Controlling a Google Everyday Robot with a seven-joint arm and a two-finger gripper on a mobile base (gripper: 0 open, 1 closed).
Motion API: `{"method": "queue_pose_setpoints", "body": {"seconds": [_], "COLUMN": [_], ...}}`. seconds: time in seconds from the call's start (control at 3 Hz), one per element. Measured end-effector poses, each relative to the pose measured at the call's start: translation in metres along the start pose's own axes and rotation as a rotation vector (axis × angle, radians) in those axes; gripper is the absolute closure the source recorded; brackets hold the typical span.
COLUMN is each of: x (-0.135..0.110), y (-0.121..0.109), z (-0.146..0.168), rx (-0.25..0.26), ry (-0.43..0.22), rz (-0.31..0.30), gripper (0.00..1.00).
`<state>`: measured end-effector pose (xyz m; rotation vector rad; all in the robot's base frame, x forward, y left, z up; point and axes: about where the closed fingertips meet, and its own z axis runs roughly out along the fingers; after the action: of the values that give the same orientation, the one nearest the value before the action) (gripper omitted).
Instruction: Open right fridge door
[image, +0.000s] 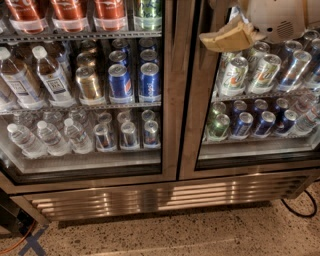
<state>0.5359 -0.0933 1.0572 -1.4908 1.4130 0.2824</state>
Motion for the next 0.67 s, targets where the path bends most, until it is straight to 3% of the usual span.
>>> {"method": "queue_pose_setpoints", "body": {"seconds": [0.33, 0.67], "x": [0.0000, 0.0000], "y": [0.0000, 0.0000], "z": [0.0000, 0.0000], "rx": [0.000, 0.000], "ry": [0.000, 0.000], "rz": [0.000, 0.000], "gripper": [0.88, 1.00]}}
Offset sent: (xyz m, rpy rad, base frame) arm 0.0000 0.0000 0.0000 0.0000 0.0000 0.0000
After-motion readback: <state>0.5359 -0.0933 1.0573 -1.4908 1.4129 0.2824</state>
